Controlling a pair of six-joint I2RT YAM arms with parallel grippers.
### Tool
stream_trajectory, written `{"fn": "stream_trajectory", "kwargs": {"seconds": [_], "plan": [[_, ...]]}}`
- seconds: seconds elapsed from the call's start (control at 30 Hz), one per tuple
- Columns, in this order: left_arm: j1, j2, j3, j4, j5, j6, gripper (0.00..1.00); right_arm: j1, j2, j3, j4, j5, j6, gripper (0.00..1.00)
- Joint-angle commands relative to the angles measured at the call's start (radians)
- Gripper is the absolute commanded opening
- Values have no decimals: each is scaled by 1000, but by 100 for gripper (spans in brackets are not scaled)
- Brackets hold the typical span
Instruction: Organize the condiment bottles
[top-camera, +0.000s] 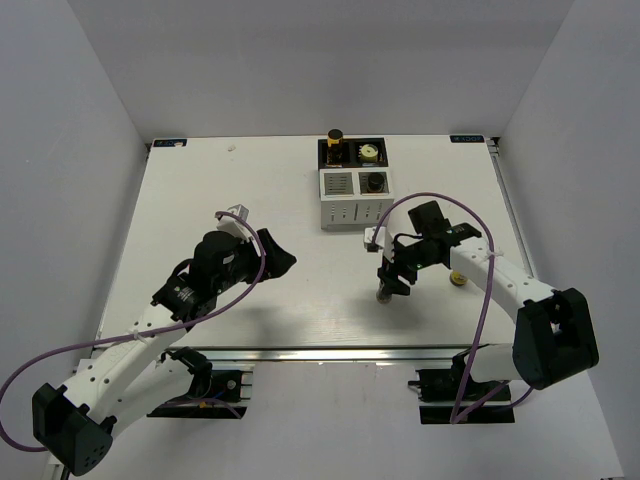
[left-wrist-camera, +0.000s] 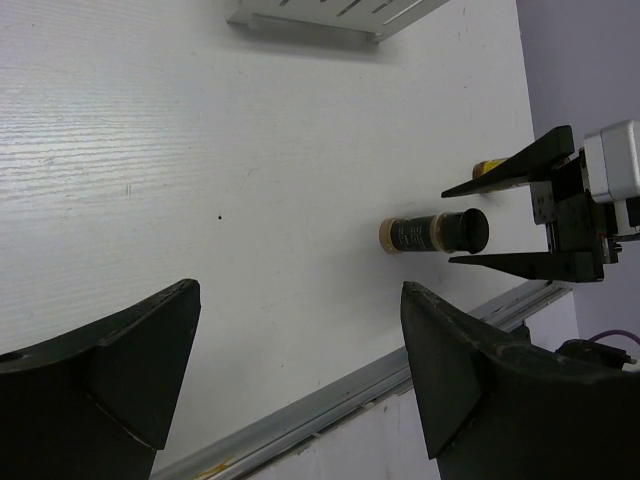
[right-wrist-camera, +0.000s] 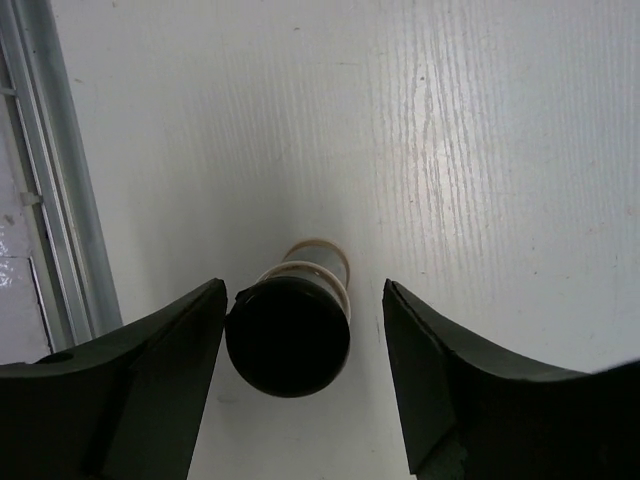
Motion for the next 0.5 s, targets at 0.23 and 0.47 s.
{"fn": "stream_trajectory", "kwargs": {"seconds": [0.23,0.47], "plan": [[-4,-16,2,1,-11,-1,91,12,-9,23,45,20,16,26],[-4,-17,-1,7,-9,-1,91,14,-9,279,8,-19,139,0]]}}
